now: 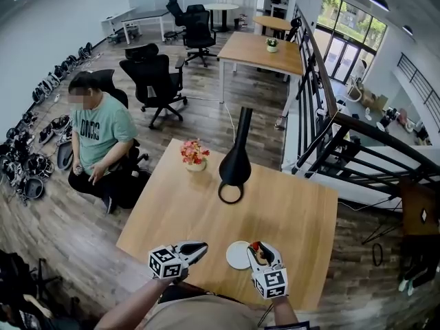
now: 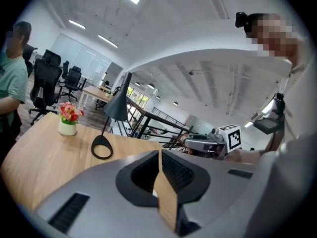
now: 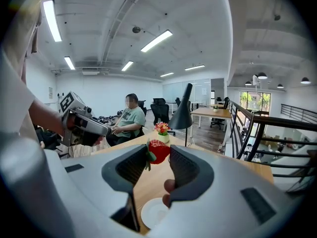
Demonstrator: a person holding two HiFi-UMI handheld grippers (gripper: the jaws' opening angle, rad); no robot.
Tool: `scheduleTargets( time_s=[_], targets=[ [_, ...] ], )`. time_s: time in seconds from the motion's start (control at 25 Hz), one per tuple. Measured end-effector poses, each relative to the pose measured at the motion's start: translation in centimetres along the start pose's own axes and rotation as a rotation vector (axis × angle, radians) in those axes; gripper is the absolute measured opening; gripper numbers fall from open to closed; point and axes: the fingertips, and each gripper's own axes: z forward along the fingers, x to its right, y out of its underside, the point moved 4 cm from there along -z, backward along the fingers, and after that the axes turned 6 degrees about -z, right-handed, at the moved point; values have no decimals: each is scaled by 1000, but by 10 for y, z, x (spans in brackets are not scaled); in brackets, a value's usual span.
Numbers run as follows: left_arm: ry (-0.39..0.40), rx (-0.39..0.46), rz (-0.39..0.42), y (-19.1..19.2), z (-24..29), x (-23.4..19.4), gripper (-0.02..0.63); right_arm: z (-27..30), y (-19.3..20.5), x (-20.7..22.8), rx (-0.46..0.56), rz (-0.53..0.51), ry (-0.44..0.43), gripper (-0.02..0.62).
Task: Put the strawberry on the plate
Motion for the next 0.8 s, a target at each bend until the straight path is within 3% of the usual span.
scheduleTargets(
  time_s=[0.8],
  targets=[
    [-25,-132,-19,41,25,-17,5,24,99,1,-199,30,-17,152]
  ],
)
